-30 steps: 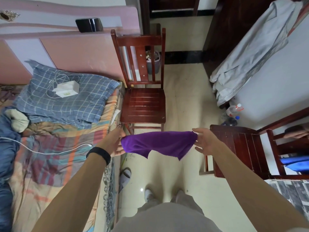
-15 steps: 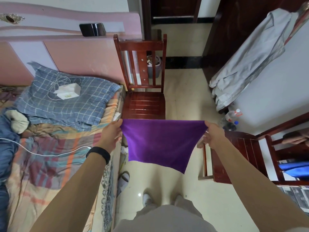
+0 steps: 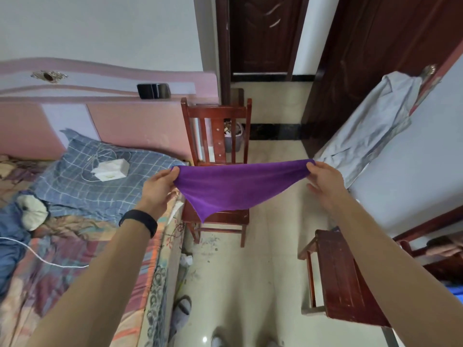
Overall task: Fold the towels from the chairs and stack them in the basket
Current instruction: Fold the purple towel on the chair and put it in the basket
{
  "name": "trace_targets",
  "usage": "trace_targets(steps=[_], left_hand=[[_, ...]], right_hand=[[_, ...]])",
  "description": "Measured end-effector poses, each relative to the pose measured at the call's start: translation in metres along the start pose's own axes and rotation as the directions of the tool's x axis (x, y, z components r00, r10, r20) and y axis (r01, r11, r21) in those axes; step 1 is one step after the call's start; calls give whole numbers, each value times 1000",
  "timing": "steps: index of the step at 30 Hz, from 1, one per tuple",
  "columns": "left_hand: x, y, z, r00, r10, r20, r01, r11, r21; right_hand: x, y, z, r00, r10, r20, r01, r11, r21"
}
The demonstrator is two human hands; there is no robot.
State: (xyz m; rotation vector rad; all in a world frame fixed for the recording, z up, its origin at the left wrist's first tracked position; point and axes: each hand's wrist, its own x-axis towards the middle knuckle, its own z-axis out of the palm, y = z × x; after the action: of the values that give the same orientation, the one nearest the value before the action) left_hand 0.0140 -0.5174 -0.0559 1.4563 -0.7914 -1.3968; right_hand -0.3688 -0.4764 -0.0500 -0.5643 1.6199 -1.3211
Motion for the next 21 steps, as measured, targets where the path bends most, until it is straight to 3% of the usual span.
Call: trace_targets(steps=[5, 10, 15, 21], left_hand=[[6, 12, 3, 979, 109, -170, -87, 988, 129], [3, 12, -3, 970, 197, -144, -163, 963, 216], [7, -16, -13, 930, 269, -250, -185, 932, 312], [19, -76, -16, 909, 210, -360, -117, 957, 264]], right_hand=[[0, -6, 11, 990, 119, 78, -128, 985, 112], [2, 10, 14, 985, 131, 110, -147, 977, 155], [12, 47, 10, 999, -39, -33, 39, 999, -1], [18, 92, 11, 987, -162, -26, 154, 970, -186]])
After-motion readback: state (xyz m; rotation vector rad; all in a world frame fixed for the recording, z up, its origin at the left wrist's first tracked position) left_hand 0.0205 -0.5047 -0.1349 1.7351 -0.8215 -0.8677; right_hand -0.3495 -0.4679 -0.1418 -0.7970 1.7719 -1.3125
